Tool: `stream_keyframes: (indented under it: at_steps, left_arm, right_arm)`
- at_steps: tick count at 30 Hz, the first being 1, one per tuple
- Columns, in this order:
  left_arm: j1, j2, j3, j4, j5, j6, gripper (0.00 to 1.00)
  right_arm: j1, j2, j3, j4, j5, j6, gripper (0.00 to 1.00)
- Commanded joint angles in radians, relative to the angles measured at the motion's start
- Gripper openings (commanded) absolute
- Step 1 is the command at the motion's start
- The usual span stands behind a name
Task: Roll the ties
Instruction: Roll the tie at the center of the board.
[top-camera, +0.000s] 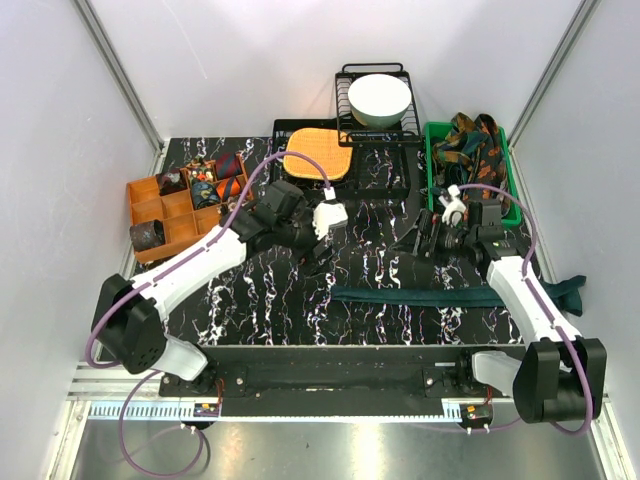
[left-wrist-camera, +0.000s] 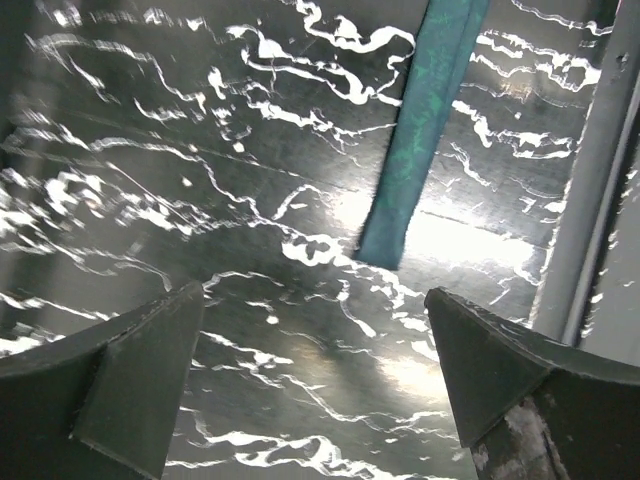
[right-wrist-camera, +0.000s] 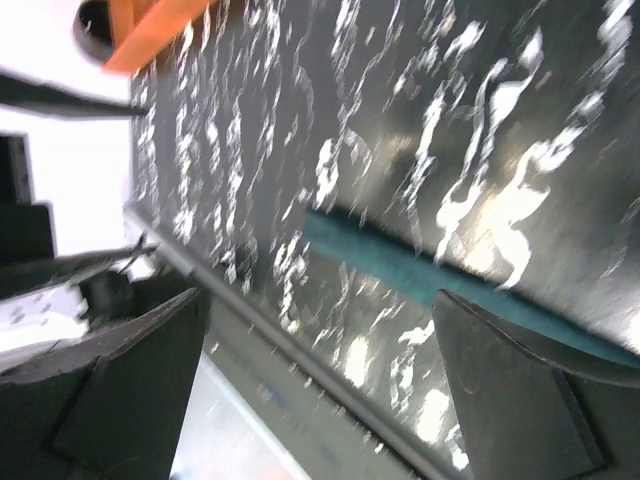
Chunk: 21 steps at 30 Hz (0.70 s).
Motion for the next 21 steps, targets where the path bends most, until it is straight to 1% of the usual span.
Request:
stream_keyframes:
  at_steps: [1,2,4,5,6,7,9,10,12,13,14,16,19,20,21]
  left_arm:
    - [0.012,-0.027,-0.048,0.022,-0.002,-0.177,0.99]
    - [0.012,-0.056,-0.072,0.071,-0.002,-0.188,0.99]
    - [0.014,-0.112,-0.181,0.151,-0.013,-0.234,0.99]
    - [0.012,-0.185,-0.279,0.283,-0.033,-0.265,0.99]
    - [0.014,-0.211,-0.319,0.347,-0.050,-0.285,0.99]
    - [0.012,-0.224,-0.335,0.369,-0.065,-0.274,0.99]
    - [0.025,-0.192,-0.294,0.313,-0.082,-0.244,0.99]
    - [0.035,-0.181,-0.283,0.270,-0.029,-0.192,0.99]
    - [0.063,-0.175,-0.284,0.246,0.066,-0.138,0.99]
    - [0.060,-0.176,-0.292,0.245,0.115,-0.101,0.99]
    - [0.060,-0.182,-0.321,0.249,0.152,-0.075,0.99]
    - [0.040,-0.202,-0.361,0.307,0.160,-0.053,0.99]
    - [0.011,-0.211,-0.408,0.382,0.122,-0.076,0.99]
    - [0.012,-0.212,-0.419,0.415,0.105,-0.114,0.99]
    - [0.012,-0.212,-0.424,0.451,0.072,-0.216,0.99]
  right_arm:
    - [0.008,-0.008,-0.025,-0.022,-0.138,0.019,1.00]
    - [0.017,-0.005,-0.029,-0.027,-0.134,0.011,1.00]
    - [0.051,-0.002,-0.037,-0.028,-0.108,0.007,1.00]
    - [0.068,0.003,-0.039,-0.024,-0.097,0.005,1.00]
    - [0.109,0.007,-0.039,-0.012,-0.084,0.004,1.00]
    - [0.122,0.024,-0.039,-0.005,-0.059,0.002,1.00]
    - [0.145,0.058,-0.028,-0.008,-0.054,-0.009,1.00]
    - [0.157,0.113,-0.005,-0.021,-0.060,-0.030,1.00]
    - [0.166,0.176,0.024,-0.072,-0.076,-0.054,1.00]
    - [0.174,0.231,0.055,-0.085,-0.089,-0.074,1.00]
    - [0.175,0.253,0.063,-0.088,-0.099,-0.078,1.00]
    - [0.184,0.302,0.069,-0.081,-0.131,-0.065,1.00]
    - [0.194,0.301,0.040,-0.042,-0.142,-0.059,1.00]
    - [0.200,0.294,0.029,-0.036,-0.134,-0.062,1.00]
    - [0.201,0.285,0.008,-0.025,-0.136,-0.067,1.00]
